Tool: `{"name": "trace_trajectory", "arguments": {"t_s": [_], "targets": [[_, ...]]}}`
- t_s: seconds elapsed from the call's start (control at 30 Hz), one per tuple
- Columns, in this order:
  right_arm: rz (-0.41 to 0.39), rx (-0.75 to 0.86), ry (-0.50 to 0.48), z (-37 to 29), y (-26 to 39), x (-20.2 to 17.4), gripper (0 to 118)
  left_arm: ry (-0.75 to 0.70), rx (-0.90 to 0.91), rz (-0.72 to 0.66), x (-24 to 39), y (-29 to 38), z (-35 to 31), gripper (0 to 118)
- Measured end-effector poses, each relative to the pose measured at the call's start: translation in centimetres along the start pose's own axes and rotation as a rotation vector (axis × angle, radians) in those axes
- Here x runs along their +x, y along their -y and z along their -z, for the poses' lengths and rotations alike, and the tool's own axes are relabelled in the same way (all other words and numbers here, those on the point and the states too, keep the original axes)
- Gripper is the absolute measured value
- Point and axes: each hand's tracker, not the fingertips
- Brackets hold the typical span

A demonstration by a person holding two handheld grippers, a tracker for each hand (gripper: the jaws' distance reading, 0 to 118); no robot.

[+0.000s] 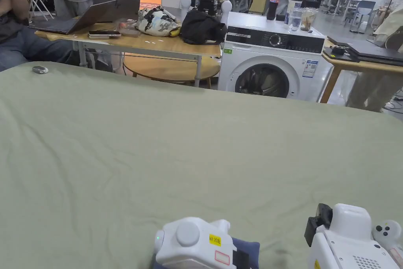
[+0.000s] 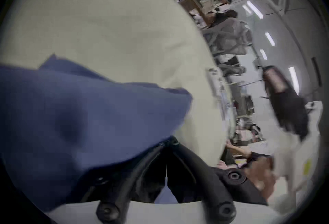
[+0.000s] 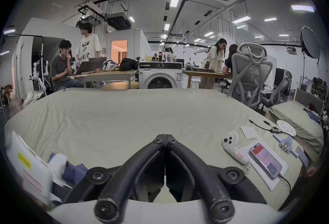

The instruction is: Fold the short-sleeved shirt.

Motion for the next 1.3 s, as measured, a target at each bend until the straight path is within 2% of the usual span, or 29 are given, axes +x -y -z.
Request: {"name": "trace_trajectory", "arguments": {"t_s": [0.03,0.13,0.23,0.33,0.4,0.5,0.63,0.8,0.87,1.13,1.3], "targets": [[0.001,-0.001,0.001,0.0,0.0,0.1,0,0.079,0.021,-0.019,-0.1,0.1,0.0,0],[-0.002,-0.003,0.003,0.0,0.1,0.3,0,0.031,0.023,0.034,0.9,0.1,-1.0,0],[-0.008,-0.004,-0.003,0.3,0.0,0.1,0,0.037,0.030,0.029,1.6,-0.2,-3.4,0],[-0.004,0.005,-0.016,1.1,-0.2,-0.5,0,0.066,0.166,0.090,1.7,-0.5,-8.4,0],[0.000,0.009,-0.028,1.7,-0.4,-1.1,0,-0.001,0.285,0.161,1.4,-0.3,-12.2,0],[-0.006,0.021,-0.045,2.6,-0.7,-2.4,0,-0.222,0.496,0.268,0.2,0.4,-17.2,0],[-0.008,0.042,-0.067,3.6,-1.5,-3.9,0,-0.450,0.733,0.341,-1.9,1.2,-21.5,0],[0.004,0.100,-0.091,3.1,-3.0,-5.1,0,-0.580,1.066,0.384,-3.1,2.7,-24.2,0],[0.012,0.130,-0.102,2.4,-3.6,-5.3,0,-0.643,1.131,0.381,-3.0,3.1,-24.4,0],[-0.014,0.182,-0.134,-2.0,-4.4,-5.2,0,-0.697,1.194,0.453,-2.3,4.0,-24.0,0],[-0.074,0.015,-0.224,-4.8,-0.5,-5.8,0,-0.696,1.193,0.474,-1.9,4.2,-24.4,0]]}}
